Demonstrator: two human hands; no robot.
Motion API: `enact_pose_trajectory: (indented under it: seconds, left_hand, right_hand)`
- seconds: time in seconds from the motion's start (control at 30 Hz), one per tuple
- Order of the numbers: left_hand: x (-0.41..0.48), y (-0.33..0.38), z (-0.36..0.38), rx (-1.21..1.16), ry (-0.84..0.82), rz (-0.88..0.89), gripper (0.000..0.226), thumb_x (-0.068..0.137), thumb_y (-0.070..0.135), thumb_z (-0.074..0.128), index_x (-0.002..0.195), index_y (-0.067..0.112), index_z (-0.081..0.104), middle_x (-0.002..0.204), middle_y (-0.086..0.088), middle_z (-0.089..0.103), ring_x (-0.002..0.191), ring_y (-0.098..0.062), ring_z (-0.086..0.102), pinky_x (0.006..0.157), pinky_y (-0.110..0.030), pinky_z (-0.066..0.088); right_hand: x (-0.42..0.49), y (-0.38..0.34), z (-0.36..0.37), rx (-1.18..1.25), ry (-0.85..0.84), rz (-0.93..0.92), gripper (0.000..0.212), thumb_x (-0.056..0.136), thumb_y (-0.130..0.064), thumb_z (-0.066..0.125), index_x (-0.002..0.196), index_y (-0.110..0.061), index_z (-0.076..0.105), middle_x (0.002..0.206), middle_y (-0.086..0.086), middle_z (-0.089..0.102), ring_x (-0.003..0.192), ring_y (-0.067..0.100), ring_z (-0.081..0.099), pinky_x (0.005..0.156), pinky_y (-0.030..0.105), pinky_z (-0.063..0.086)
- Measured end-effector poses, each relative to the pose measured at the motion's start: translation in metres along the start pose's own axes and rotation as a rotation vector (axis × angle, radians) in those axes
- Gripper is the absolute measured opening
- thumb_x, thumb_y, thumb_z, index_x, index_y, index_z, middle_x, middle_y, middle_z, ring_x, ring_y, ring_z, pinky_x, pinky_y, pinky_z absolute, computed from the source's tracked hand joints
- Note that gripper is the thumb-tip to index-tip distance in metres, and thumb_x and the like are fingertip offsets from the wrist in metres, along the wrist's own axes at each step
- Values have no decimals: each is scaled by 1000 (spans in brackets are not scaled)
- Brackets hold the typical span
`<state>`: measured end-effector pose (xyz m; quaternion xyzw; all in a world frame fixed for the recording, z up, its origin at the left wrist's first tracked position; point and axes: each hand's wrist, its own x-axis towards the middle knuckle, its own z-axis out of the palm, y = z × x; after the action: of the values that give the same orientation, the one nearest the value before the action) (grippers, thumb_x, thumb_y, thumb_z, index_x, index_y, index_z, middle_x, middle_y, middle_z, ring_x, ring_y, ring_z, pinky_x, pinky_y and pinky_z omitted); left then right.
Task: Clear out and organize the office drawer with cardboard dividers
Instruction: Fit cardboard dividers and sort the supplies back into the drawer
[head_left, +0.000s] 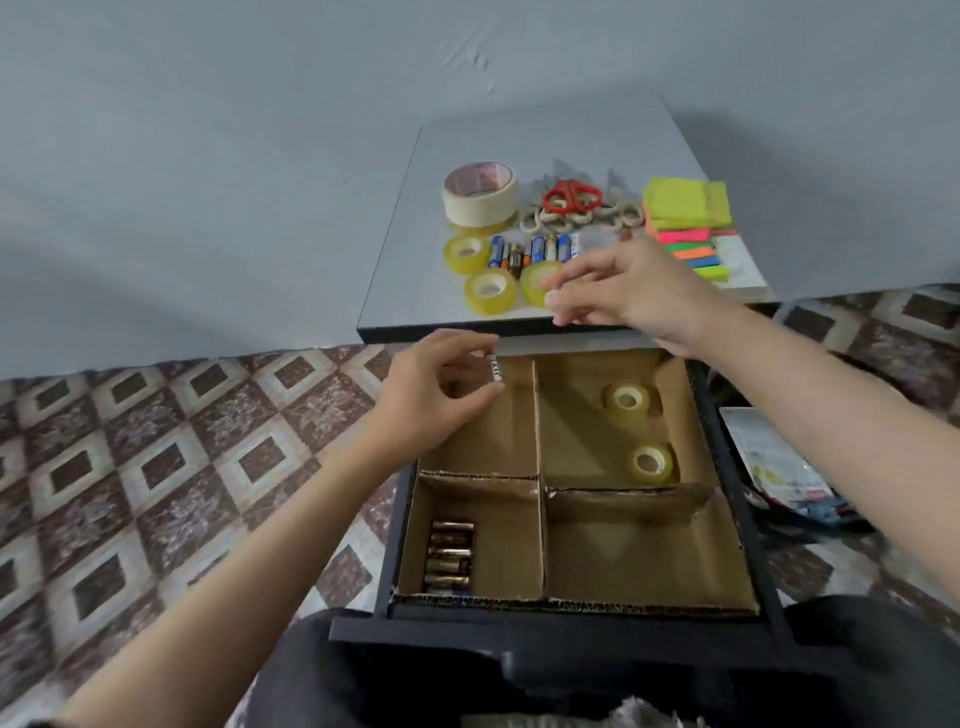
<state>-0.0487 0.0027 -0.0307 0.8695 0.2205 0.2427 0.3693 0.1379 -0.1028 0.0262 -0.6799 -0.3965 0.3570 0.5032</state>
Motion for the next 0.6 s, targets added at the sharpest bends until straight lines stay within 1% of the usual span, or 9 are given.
enact_pose_trajectory:
  seconds: [0.07, 0.17, 0.23, 0.3, 0.37, 0.43, 0.5, 0.57, 0.6]
  left_hand:
    - [-28, -11, -1, 39, -56, -21, 37, 78, 12, 74, 113, 21, 63, 97, 8, 62, 84, -2, 63, 77, -11, 50]
    - [-63, -24, -3, 0, -107, -175, 30, 81, 14, 71, 107, 27, 65, 89, 6, 65, 80, -2, 64, 76, -11, 50]
    - [-79, -32, -6, -134, -91, -354, 21, 85, 16, 67, 102, 27, 67, 87, 0, 70, 82, -5, 66, 78, -14, 51]
    - [-91, -36, -5, -344, -66, -501, 14, 88, 14, 61, 98, 20, 69, 91, -7, 71, 85, -12, 68, 78, -19, 54]
    - [-98, -40, -2, -422, -78, -558, 13, 91, 11, 55, 93, 14, 68, 86, -7, 69, 76, -10, 68, 71, -18, 53]
    - [-103, -45, 3, -326, -153, -536, 14, 92, 10, 53, 87, 14, 65, 77, -3, 65, 65, -5, 64, 64, -16, 52]
    - [-104, -49, 9, -173, -230, -496, 11, 91, 11, 56, 84, 15, 63, 71, -4, 65, 60, -6, 62, 62, -19, 52]
    - [-100, -53, 18, 47, -301, -411, 6, 89, 13, 61, 89, 10, 66, 77, -9, 68, 66, -13, 65, 65, -18, 51]
    - [-97, -56, 22, 202, -350, -346, 13, 90, 13, 61, 97, 5, 68, 86, -11, 69, 75, -17, 66, 70, -19, 49]
  right_hand:
    - [-15, 16, 22, -36, -57, 32, 16, 80, -10, 70, 96, -8, 70, 71, 3, 65, 64, 10, 62, 63, 14, 51]
    - [-32, 40, 50, -17, -112, 88, 11, 83, -14, 68, 93, -18, 69, 75, 2, 66, 71, 15, 62, 75, 25, 55]
    - [-37, 57, 65, 98, -127, 158, 11, 85, -15, 66, 94, -21, 69, 82, 0, 65, 72, 17, 61, 82, 32, 57]
    - [-39, 72, 75, 245, -148, 249, 11, 86, -16, 64, 96, -16, 70, 87, 3, 62, 72, 17, 58, 86, 39, 55]
    - [-39, 83, 79, 346, -177, 330, 15, 87, -18, 63, 98, -11, 69, 89, 9, 56, 73, 18, 56, 89, 42, 54]
    - [-39, 90, 80, 408, -194, 379, 17, 87, -20, 62, 98, -8, 68, 91, 13, 52, 75, 19, 55, 89, 42, 54]
    - [-36, 93, 78, 455, -195, 398, 17, 88, -19, 60, 97, -8, 68, 91, 14, 52, 75, 19, 56, 86, 41, 55]
    - [-33, 95, 76, 496, -182, 401, 16, 89, -18, 58, 97, -8, 68, 89, 13, 53, 72, 18, 56, 83, 39, 57]
    - [-32, 96, 74, 511, -178, 399, 16, 90, -17, 58, 97, -7, 68, 87, 12, 53, 71, 18, 56, 81, 38, 57]
